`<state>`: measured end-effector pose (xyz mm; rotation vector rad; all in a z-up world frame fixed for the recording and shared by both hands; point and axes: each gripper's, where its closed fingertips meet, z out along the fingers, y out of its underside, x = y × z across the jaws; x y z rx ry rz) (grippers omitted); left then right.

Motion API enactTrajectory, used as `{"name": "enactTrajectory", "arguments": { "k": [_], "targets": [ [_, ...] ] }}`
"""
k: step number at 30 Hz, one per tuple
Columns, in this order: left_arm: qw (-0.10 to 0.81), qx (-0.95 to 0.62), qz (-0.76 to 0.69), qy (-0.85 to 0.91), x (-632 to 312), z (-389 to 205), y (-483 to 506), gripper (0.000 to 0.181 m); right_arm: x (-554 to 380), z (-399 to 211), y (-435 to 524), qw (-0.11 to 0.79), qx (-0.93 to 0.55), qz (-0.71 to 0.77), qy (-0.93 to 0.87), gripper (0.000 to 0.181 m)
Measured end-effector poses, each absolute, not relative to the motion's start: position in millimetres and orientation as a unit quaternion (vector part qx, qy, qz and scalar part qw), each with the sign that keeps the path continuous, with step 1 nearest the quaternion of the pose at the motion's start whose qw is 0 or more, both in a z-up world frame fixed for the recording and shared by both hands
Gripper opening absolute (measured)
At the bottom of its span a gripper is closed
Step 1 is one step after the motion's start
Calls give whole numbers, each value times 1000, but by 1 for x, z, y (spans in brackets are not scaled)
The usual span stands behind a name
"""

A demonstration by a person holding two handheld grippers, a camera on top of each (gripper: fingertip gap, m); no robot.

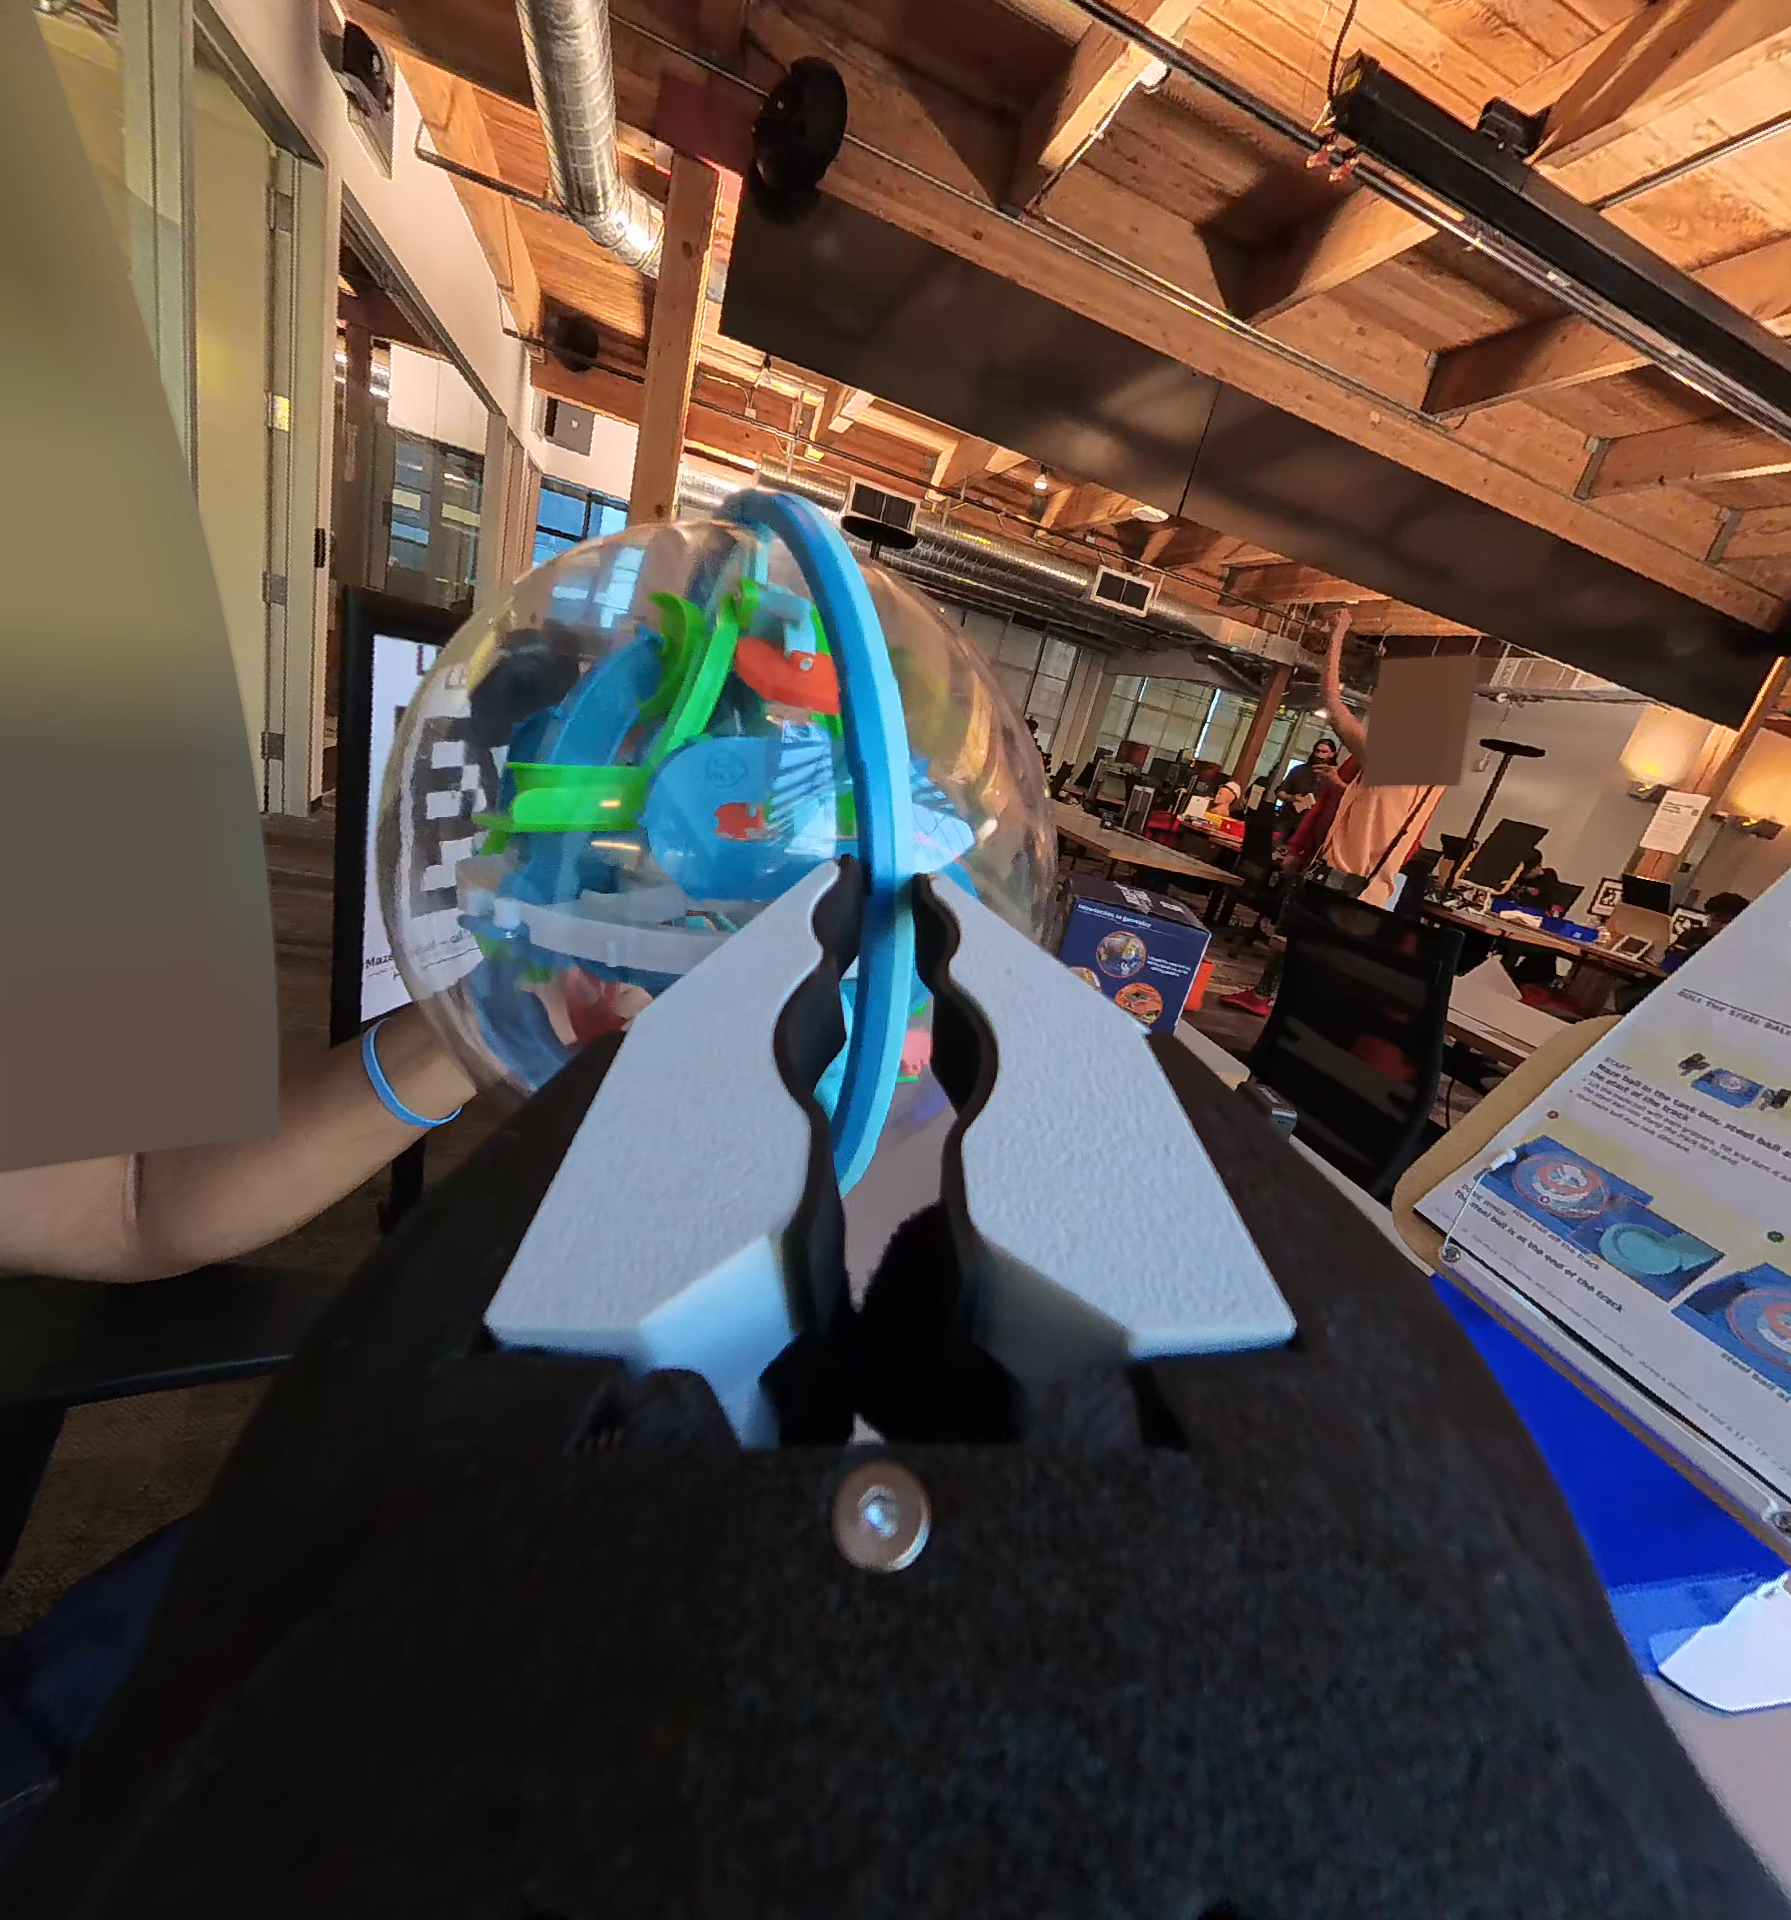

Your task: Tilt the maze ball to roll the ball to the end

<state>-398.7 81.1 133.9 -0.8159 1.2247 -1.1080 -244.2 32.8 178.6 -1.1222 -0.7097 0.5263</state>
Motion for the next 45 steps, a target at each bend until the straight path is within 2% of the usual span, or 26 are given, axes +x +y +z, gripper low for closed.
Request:
{"name": "enactTrajectory", "arguments": {
  "k": [28, 45],
  "targets": [
    [607, -336, -486, 532, -398, 138, 75, 8, -249, 186, 14, 772, -496, 216, -335, 9],
    [590, -362, -484, 536, -386, 118, 89, 8, -243, 181, 19, 769, -512, 205, -323, 9]
  ]
}}
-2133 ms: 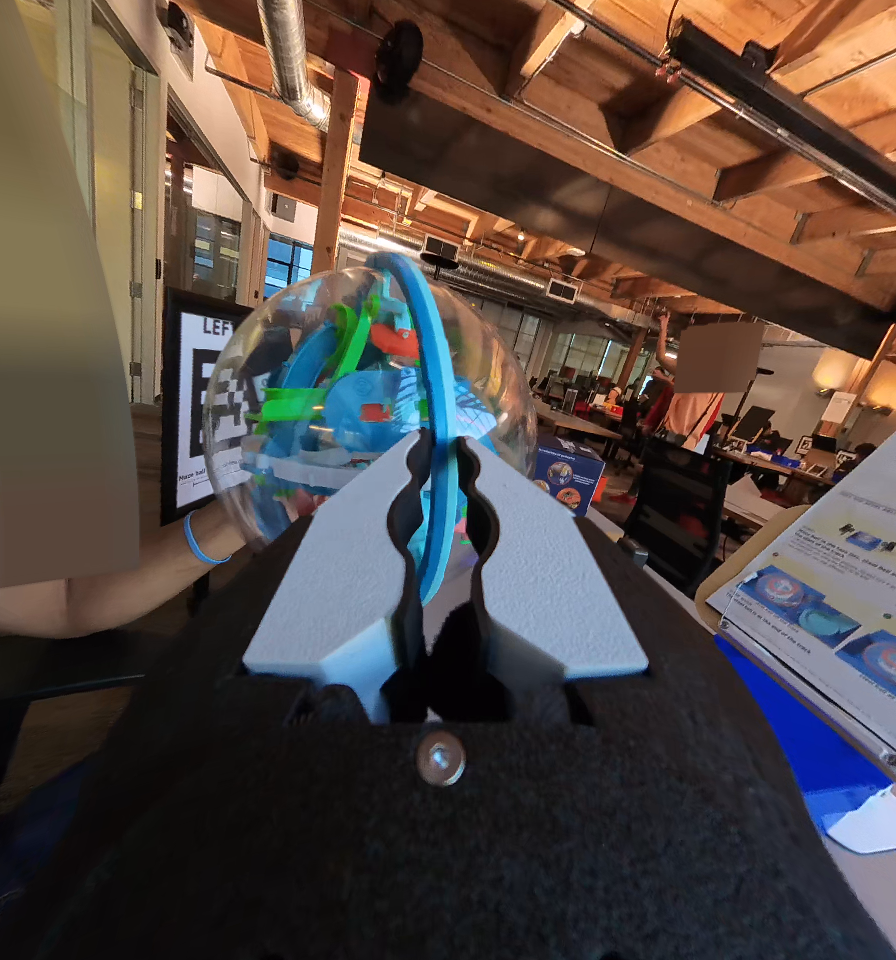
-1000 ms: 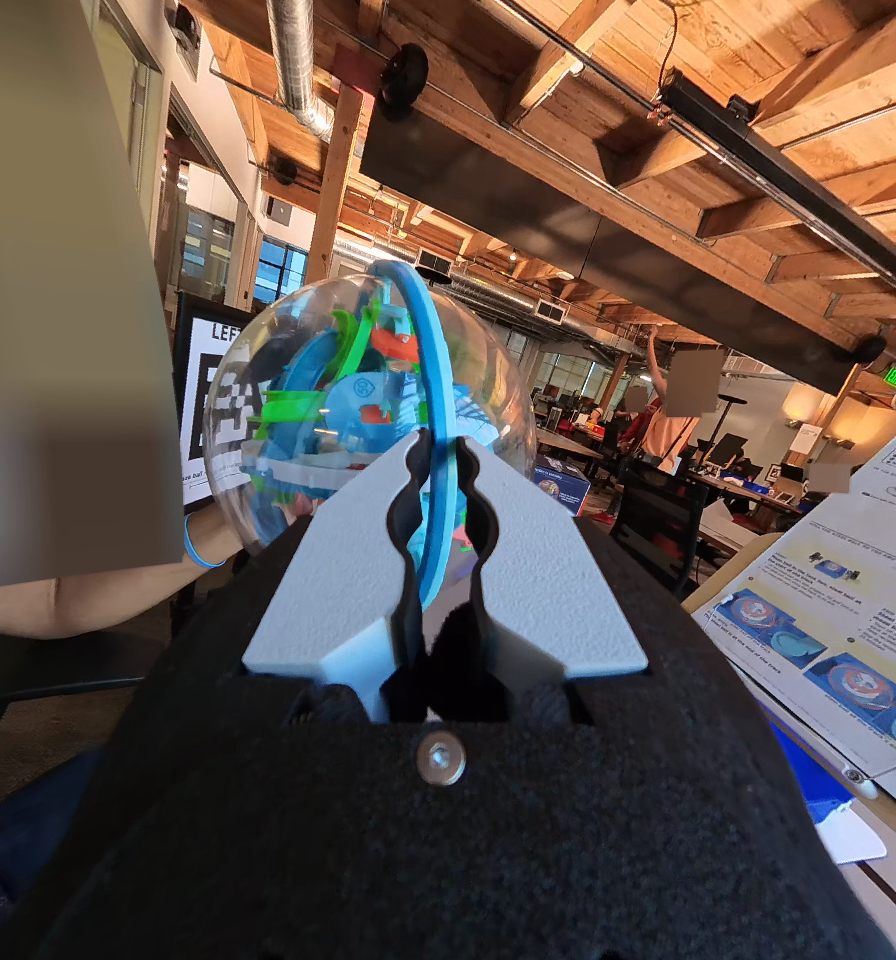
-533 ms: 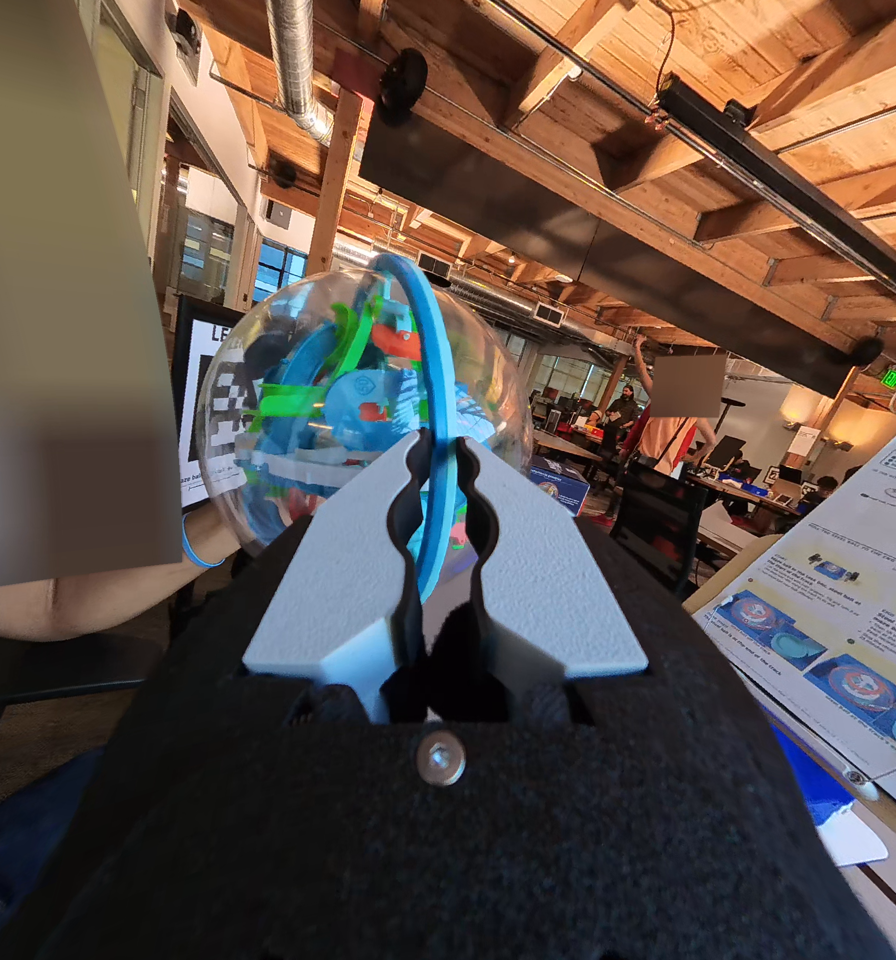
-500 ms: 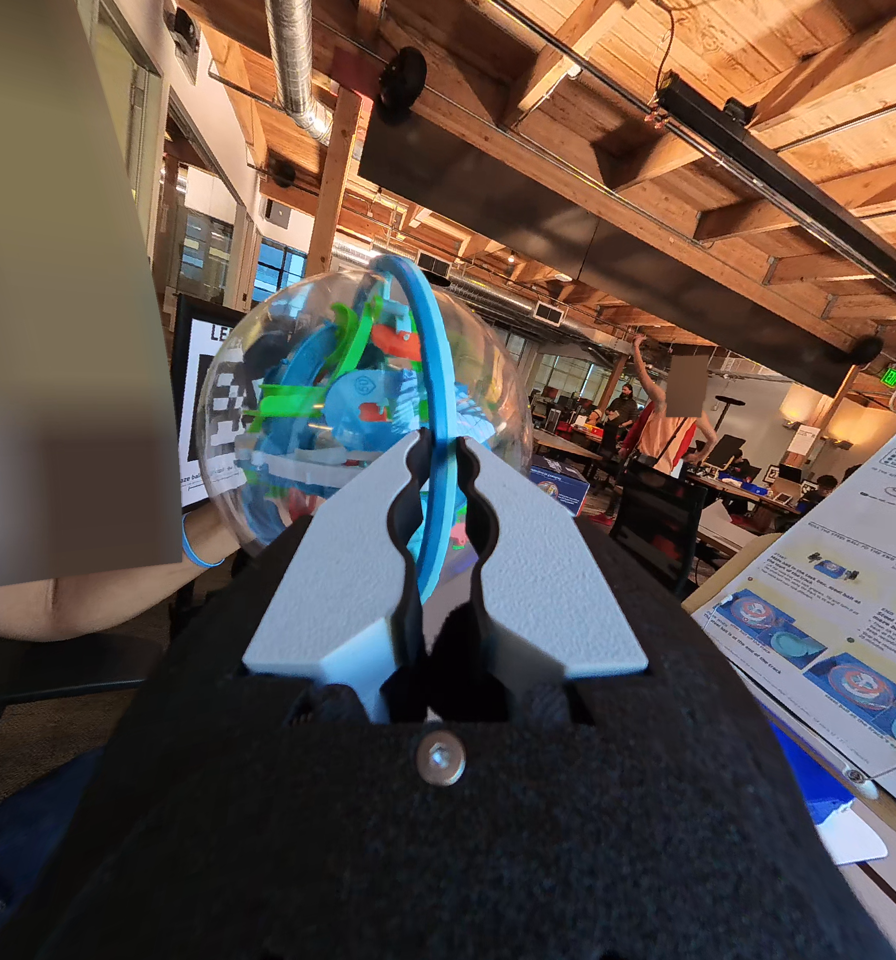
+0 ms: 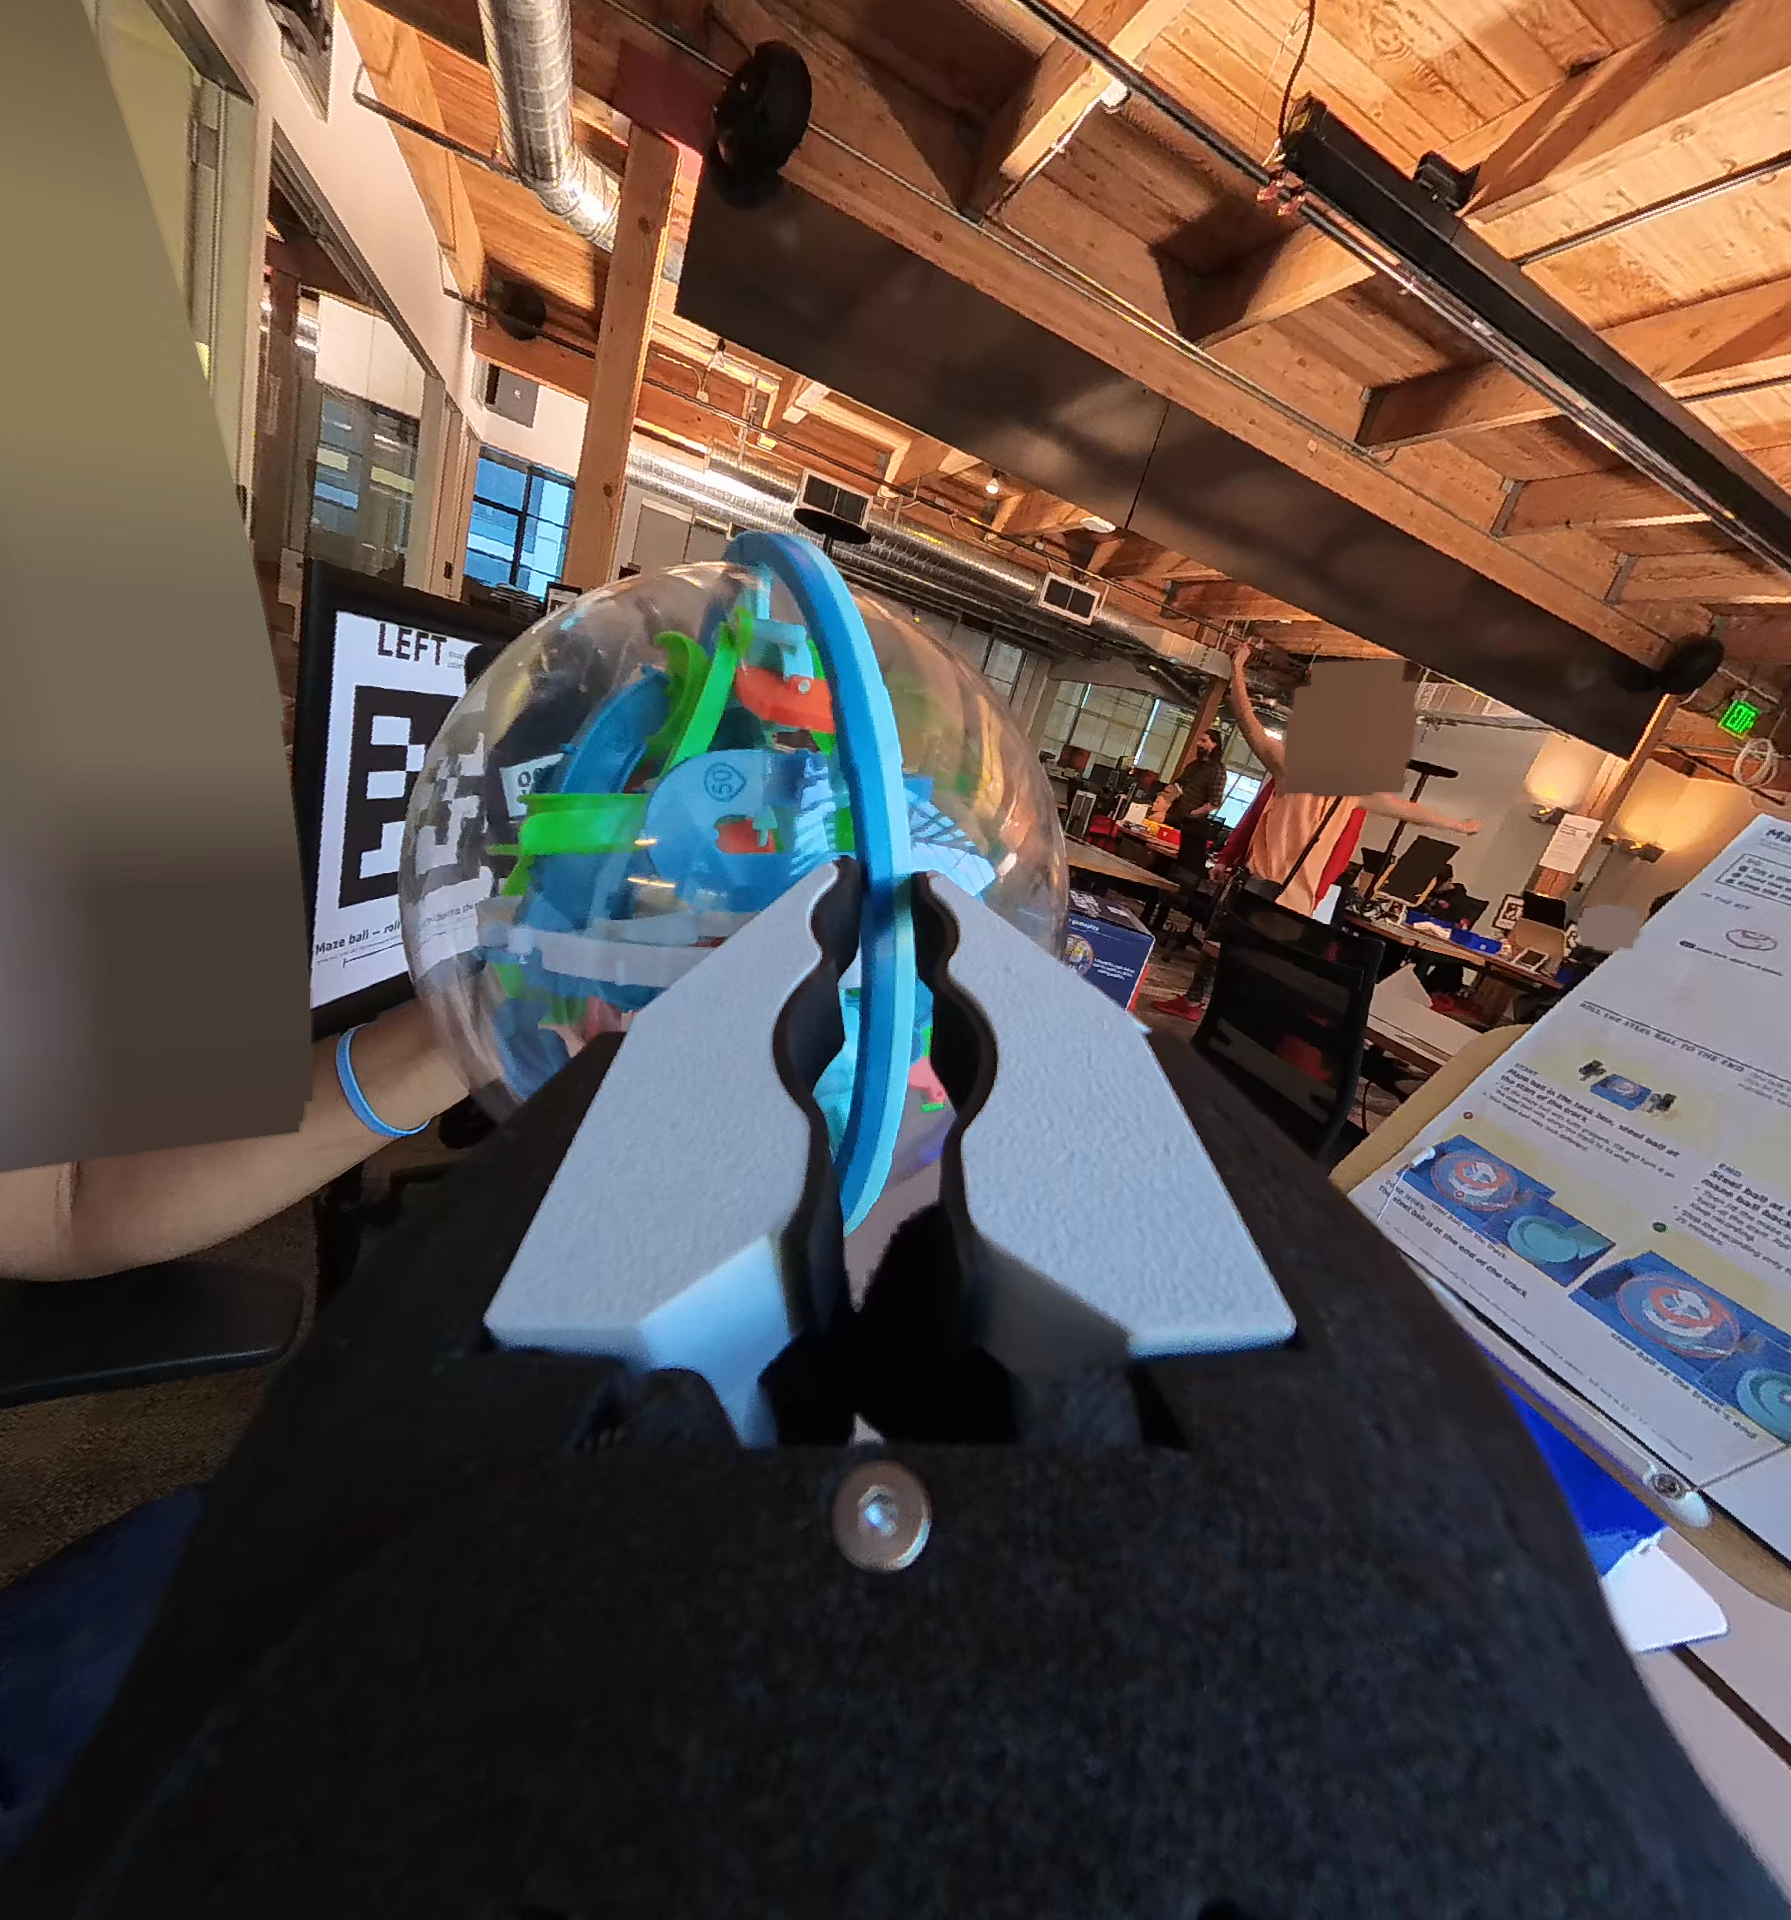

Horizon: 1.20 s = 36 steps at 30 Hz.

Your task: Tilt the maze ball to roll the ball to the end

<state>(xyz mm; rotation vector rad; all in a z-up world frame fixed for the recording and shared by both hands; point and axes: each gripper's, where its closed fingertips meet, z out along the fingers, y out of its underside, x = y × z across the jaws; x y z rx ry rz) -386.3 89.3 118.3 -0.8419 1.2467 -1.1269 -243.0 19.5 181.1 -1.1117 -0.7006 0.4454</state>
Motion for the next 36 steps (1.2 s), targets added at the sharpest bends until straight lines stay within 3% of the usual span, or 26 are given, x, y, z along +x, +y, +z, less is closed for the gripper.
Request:
{"name": "enactTrajectory", "arguments": {
  "k": [8, 22, 36],
  "targets": [
    [536, -394, -542, 513, -375, 90, 108, 8, -218, 139, 57, 720, -602, 236, -253, 8],
    [387, -576, -541, 476, -330, -62, 193, 8, -168, -15, 156, 572, -738, 337, -119, 9],
    [296, -598, -572, 477, -314, -88, 176, 7, -147, -60, 176, 503, -776, 380, -15, 0]
  ]
}}
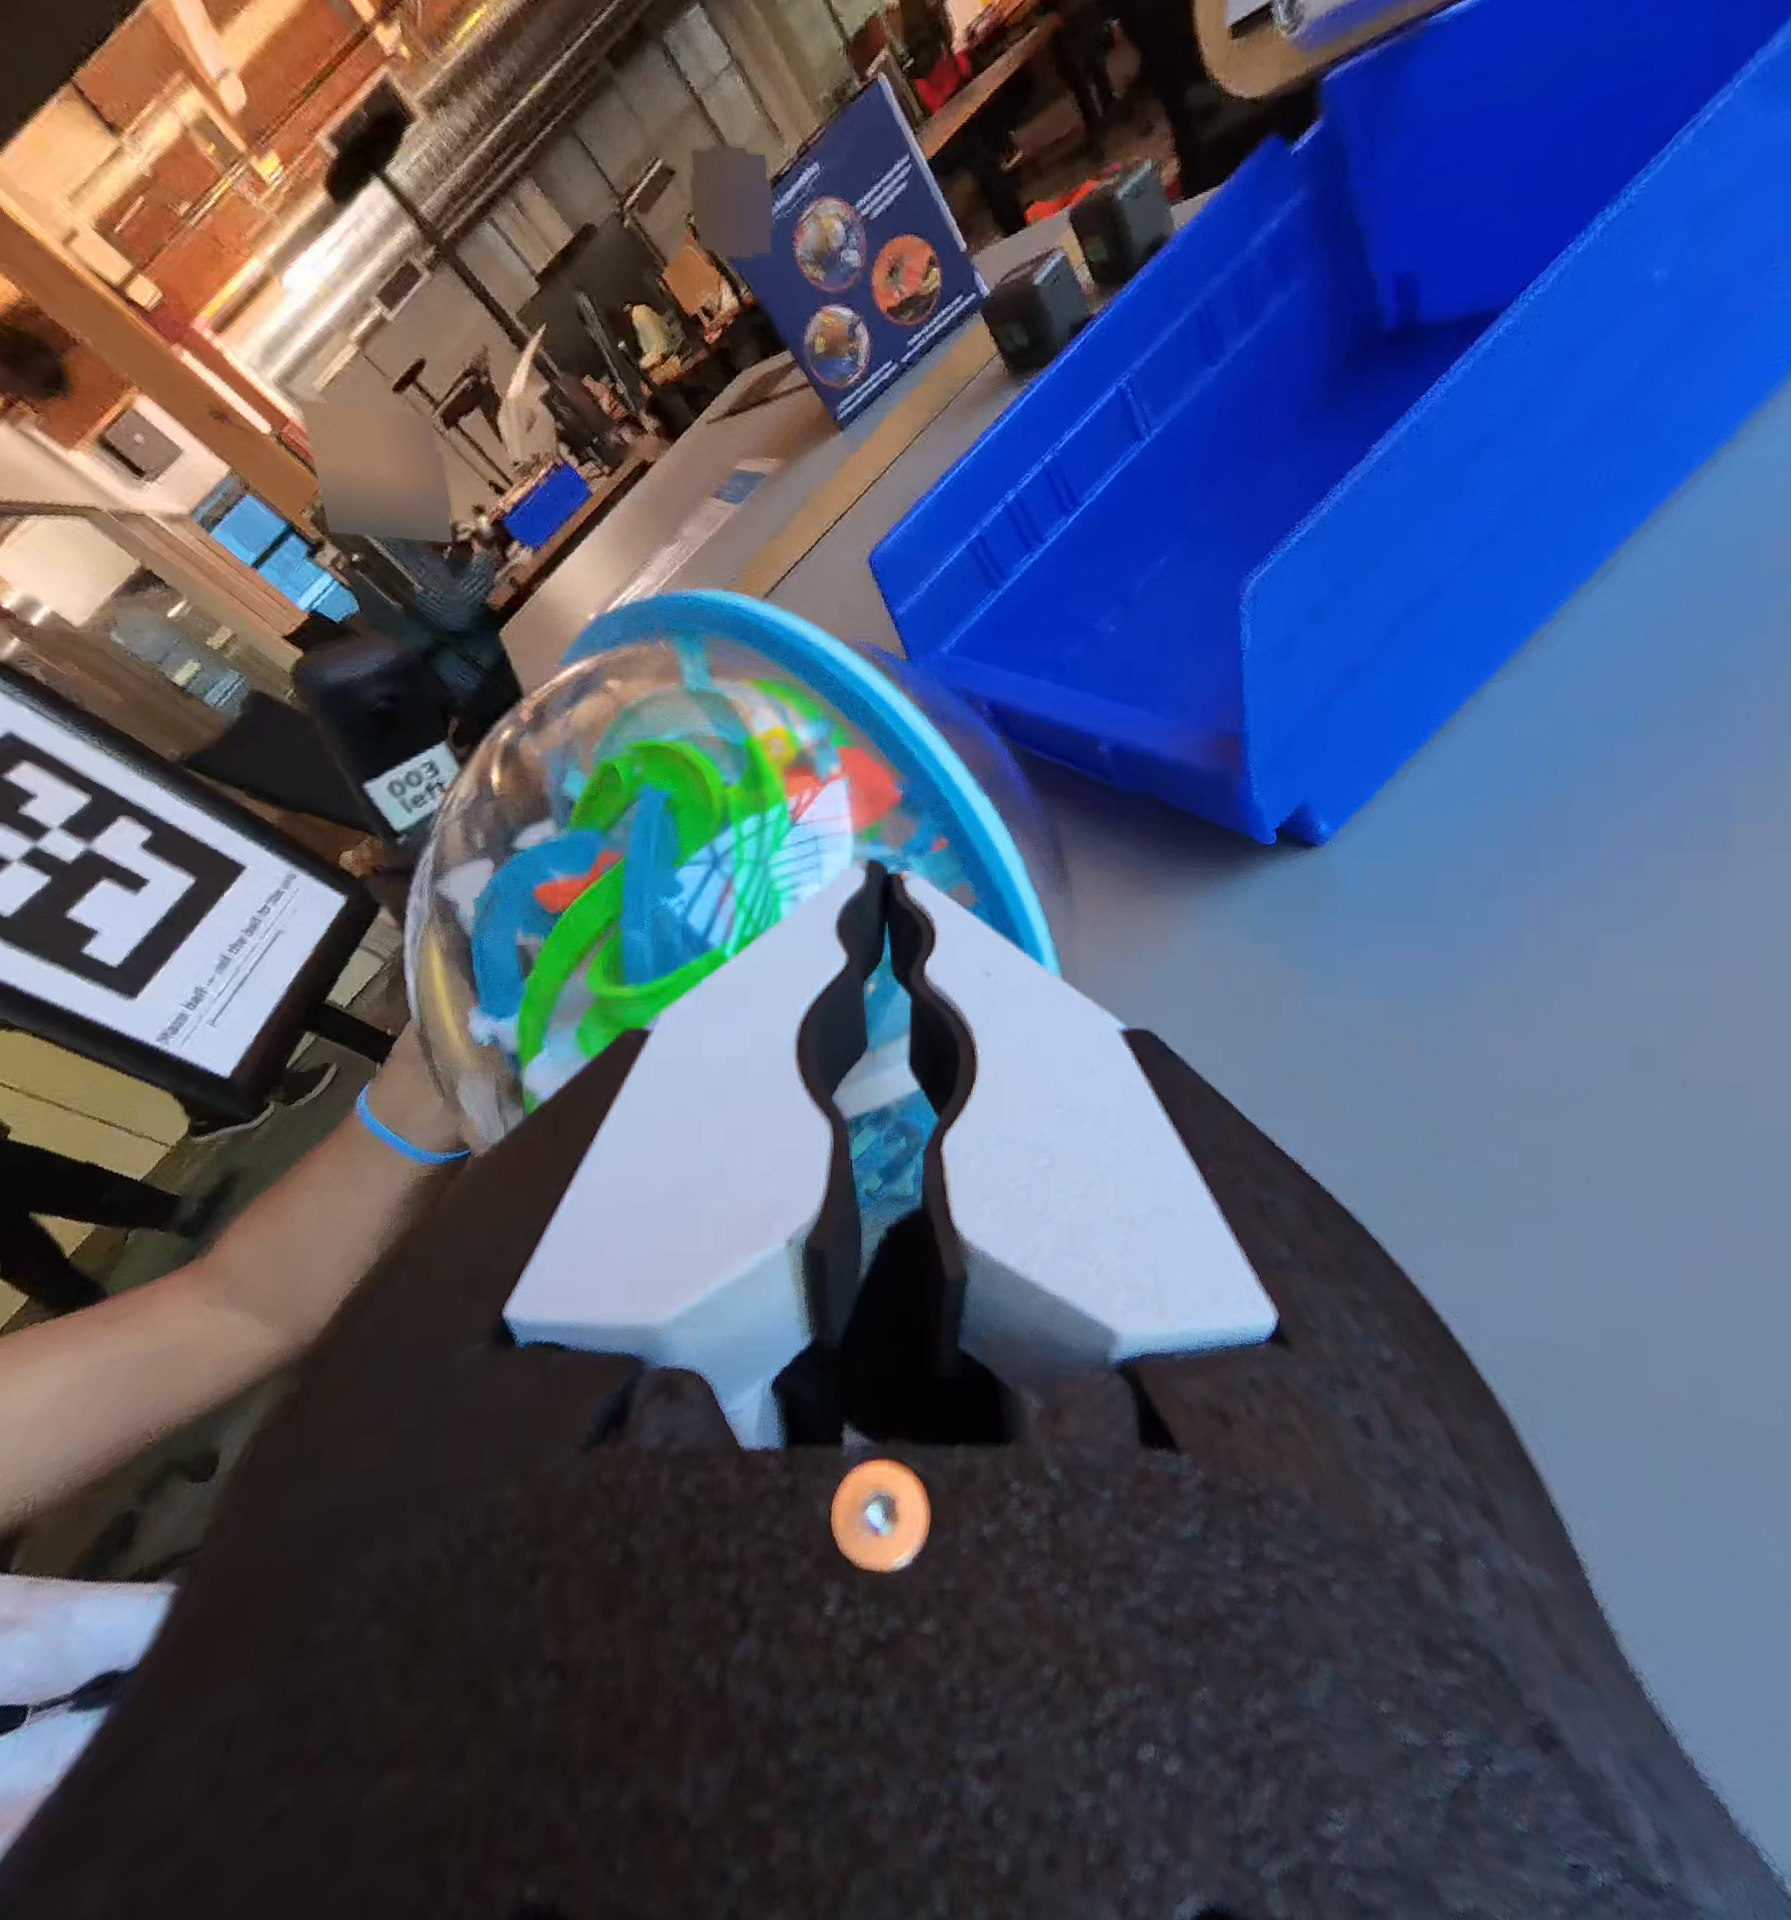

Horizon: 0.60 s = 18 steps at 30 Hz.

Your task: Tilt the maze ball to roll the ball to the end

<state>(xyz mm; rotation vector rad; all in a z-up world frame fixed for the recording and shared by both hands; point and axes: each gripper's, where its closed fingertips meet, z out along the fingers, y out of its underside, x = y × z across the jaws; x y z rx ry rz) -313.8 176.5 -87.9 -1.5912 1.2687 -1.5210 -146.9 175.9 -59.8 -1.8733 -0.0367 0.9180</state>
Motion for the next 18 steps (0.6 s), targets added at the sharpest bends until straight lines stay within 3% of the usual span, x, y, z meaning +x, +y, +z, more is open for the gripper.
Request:
{"name": "enactTrajectory", "arguments": {
  "k": [10, 18],
  "targets": [
    [306, -606, -559, 477, -313, -86, 178, 7, -142, -65, 186, 541, -776, 320, -50, 0],
    [304, -615, -571, 451, -311, -84, 179, 7, -145, -37, 150, 616, -741, 231, -131, 72]
  ]
}}
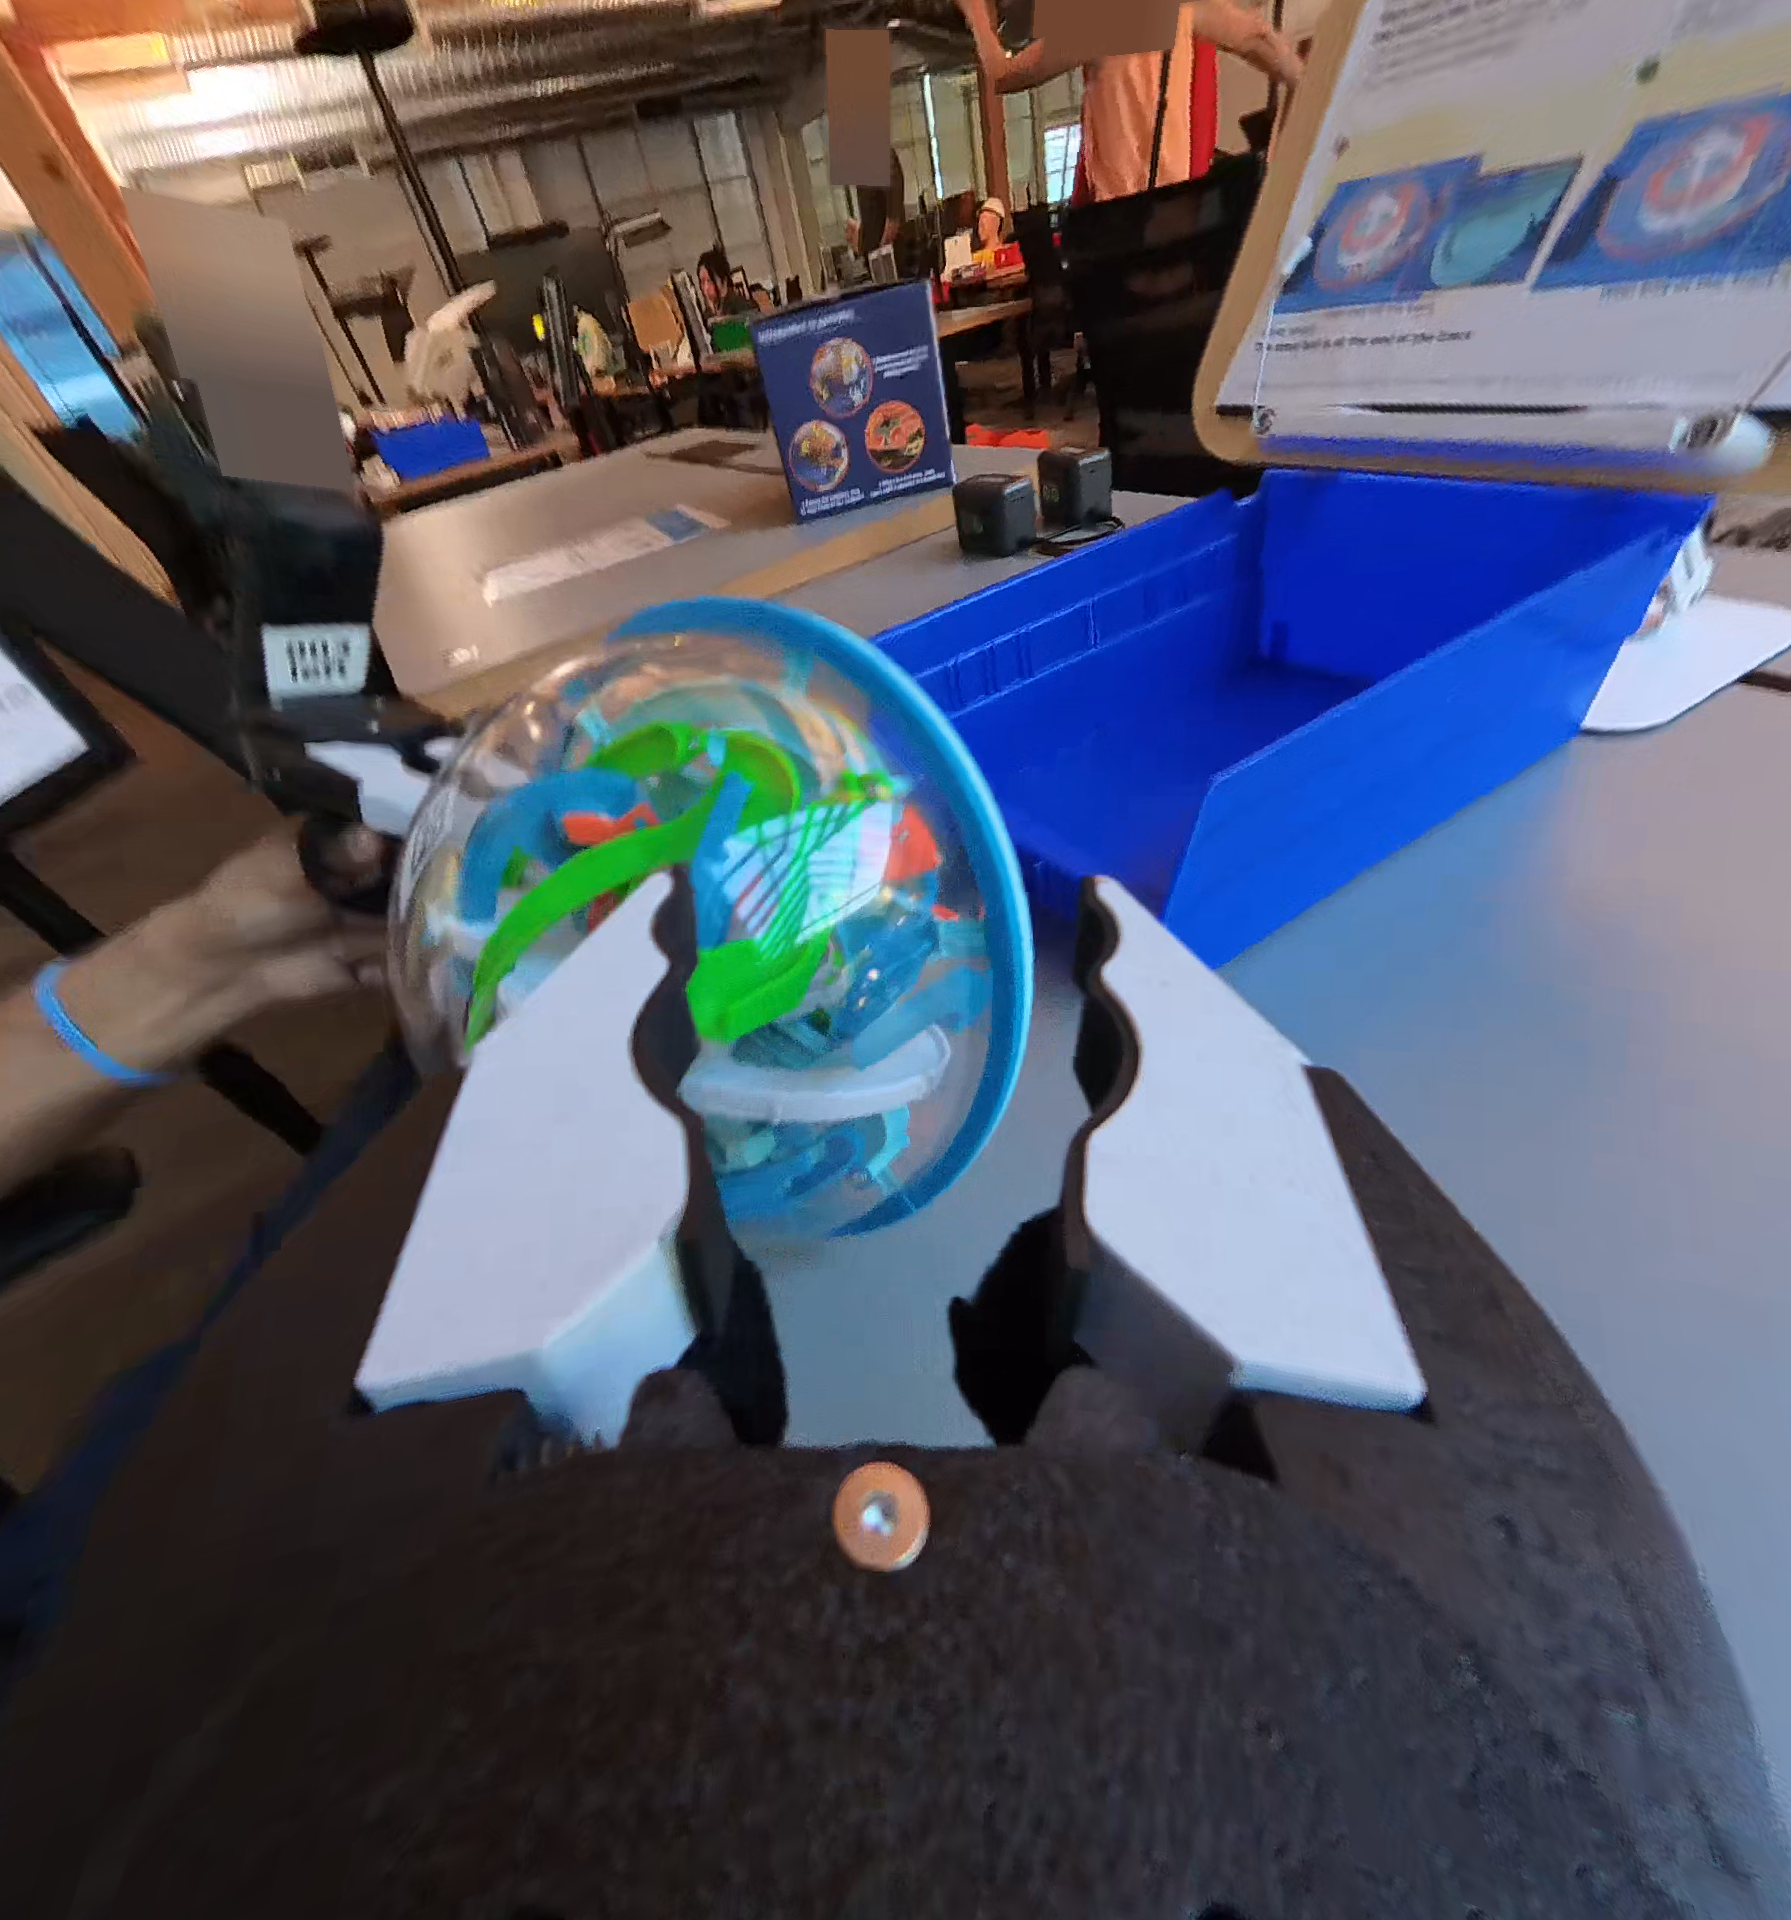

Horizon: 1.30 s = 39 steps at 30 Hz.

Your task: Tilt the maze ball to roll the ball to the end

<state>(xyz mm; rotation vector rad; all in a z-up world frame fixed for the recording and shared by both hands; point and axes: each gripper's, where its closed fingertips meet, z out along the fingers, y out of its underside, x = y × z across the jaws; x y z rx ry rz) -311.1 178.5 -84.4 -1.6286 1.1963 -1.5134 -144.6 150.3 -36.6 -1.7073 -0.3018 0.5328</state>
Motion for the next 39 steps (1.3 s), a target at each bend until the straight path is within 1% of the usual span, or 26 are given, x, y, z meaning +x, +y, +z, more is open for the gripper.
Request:
{"name": "enactTrajectory", "arguments": {
  "k": [1, 3, 4, 8, 12, 18, 20, 23, 24, 27, 30, 31, 34, 37, 39],
  "targets": [
    [304, -616, -571, 450, -312, -85, 179, 7, -151, -42, 146, 616, -743, 216, -149, 81],
    [302, -620, -573, 444, -313, -87, 183, 7, -167, -53, 140, 615, -740, 204, -182, 108],
    [297, -621, -575, 441, -315, -89, 185, 7, -172, -59, 139, 615, -739, 193, -194, 116],
    [294, -627, -576, 436, -318, -94, 191, 7, -189, -70, 145, 617, -730, 230, -184, 132],
    [286, -633, -573, 435, -321, -97, 194, 7, -206, -80, 157, 609, -728, 275, -152, 154],
    [278, -646, -551, 449, -324, -105, 194, 8, -217, -80, 168, 619, -724, 266, -147, 154],
    [272, -644, -537, 472, -327, -108, 193, 8, -215, -80, 170, 613, -727, 277, -137, 154],
    [287, -623, -507, 523, -334, -103, 196, 11, -213, -82, 171, 603, -733, 284, -138, 151],
    [303, -613, -504, 528, -336, -94, 201, 29, -213, -83, 171, 598, -734, 289, -142, 150],
    [331, -590, -497, 544, -335, -72, 213, 127, -217, -84, 174, 589, -734, 301, -153, 150],
    [335, -587, -433, 596, -322, -84, 228, 155, -227, -84, 178, 580, -731, 318, -168, 150],
    [329, -587, -421, 609, -316, -88, 232, 159, -230, -85, 180, 577, -730, 322, -173, 151],
    [280, -568, -447, 632, -300, -95, 224, 159, -236, -87, 181, 567, -729, 335, -186, 154],
    [198, -567, -475, 643, -293, -109, 206, 151, -235, -100, 177, 544, -744, 332, -201, 154],
    [197, -572, -492, 627, -288, -111, 207, 150, -234, -109, 178, 537, -751, 324, -205, 154]
  ]
}}
